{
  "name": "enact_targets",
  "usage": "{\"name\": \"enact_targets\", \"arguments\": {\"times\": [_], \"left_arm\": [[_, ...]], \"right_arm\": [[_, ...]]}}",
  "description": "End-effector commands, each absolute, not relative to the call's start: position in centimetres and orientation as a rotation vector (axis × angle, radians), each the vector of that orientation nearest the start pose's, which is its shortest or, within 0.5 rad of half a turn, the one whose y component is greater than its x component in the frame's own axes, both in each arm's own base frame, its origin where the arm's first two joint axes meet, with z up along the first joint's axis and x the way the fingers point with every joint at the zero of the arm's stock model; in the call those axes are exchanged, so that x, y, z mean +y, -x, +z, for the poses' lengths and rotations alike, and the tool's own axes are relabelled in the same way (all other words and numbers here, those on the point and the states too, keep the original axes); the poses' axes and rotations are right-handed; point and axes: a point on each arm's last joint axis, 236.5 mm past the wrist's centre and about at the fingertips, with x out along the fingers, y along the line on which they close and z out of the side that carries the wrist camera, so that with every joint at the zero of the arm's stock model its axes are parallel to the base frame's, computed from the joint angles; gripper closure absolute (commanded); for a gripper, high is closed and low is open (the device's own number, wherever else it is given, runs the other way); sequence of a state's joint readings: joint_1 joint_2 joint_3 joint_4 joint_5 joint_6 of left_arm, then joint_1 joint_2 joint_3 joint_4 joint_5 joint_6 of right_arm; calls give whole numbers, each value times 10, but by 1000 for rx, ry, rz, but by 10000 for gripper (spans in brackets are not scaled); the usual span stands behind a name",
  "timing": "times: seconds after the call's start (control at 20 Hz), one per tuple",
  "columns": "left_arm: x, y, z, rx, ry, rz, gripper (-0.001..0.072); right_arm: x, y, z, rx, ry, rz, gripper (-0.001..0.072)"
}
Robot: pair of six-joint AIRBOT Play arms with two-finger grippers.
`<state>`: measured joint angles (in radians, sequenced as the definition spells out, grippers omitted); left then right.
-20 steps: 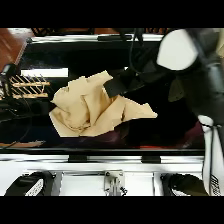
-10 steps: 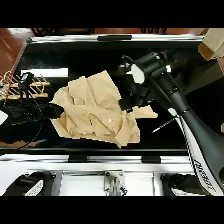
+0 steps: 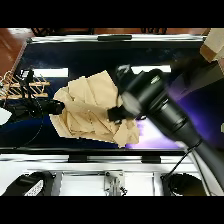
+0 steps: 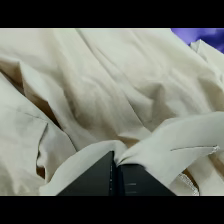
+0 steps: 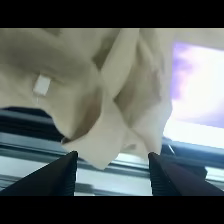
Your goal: Fold the shirts.
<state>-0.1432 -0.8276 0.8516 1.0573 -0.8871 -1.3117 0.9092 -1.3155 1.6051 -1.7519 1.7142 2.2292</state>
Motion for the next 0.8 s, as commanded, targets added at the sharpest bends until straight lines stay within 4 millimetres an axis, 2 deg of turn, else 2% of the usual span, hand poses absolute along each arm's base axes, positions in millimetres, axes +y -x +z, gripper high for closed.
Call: {"name": "enact_targets", "arguments": {"times": [0.0,0.05,0.1,0.25,0.35,0.5,0.75], "left_arm": [[-137,-339,108,784,163,-467,661],[-137,-339,108,784,163,-467,661],[-138,-339,108,784,164,-468,662],[-137,-339,108,782,163,-467,661],[-137,-340,109,778,163,-465,661],[-137,-340,109,776,164,-464,661],[-137,-340,109,776,163,-464,661]], "right_arm": [[256,-208,74,1434,232,38,145],[254,-203,58,1479,251,21,140],[250,-204,50,1497,263,-2,72],[248,-217,45,1517,197,-21,72],[259,-226,44,1500,106,-9,73],[292,-231,44,1478,-26,77,73],[289,-223,18,1556,36,24,92]]}}
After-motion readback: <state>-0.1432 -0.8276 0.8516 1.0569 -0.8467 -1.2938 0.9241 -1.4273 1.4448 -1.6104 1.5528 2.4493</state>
